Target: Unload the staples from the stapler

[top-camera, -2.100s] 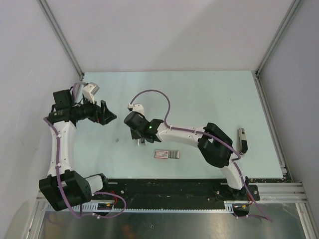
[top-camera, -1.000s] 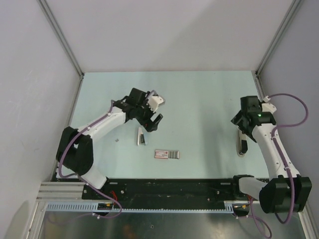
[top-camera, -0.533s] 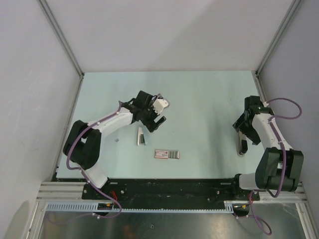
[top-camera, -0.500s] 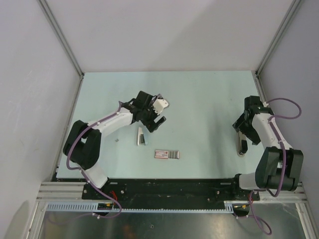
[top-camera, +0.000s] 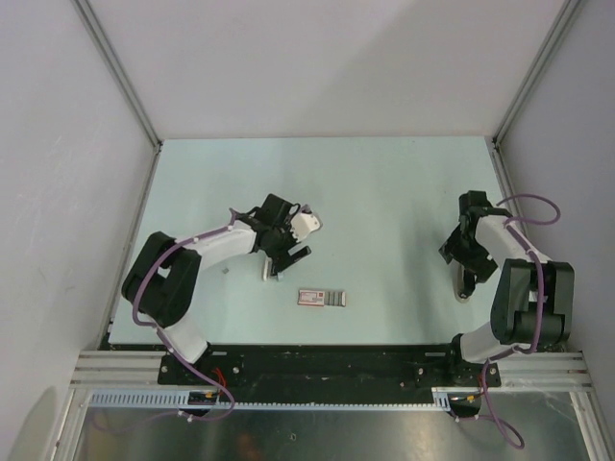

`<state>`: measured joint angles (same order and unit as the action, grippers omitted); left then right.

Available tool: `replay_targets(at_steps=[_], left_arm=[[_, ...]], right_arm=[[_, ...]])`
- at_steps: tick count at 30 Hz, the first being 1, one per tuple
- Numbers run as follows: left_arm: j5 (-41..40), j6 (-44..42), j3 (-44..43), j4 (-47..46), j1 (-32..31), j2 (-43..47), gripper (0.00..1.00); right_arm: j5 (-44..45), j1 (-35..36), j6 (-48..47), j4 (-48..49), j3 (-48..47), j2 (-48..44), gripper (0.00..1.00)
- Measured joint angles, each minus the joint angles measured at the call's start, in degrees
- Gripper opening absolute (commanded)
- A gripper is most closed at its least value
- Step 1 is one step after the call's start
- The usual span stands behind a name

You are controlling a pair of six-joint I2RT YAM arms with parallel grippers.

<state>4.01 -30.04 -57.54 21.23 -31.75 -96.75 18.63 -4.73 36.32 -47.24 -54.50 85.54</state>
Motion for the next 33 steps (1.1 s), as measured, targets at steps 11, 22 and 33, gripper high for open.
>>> replay_targets(at_steps=[11,22,33], left_arm=[[-2.9,-2.0,3.9,-3.8,0.0,1.7,1.00],[-6.6,-1.9,6.9,-5.2,0.8,4.2,0.99],[-8.3,-1.1,10.2,-6.8,4.0,6.9,0.99]], right_arm=[[0.5,0.9,-0.7,1.9,2.0,0.4,0.56],[0.5,4.5,-1.7,4.0,3.1,0.4,0.27],[2.9,18.7,-0.8,9.2,0.7,5.1,0.17]])
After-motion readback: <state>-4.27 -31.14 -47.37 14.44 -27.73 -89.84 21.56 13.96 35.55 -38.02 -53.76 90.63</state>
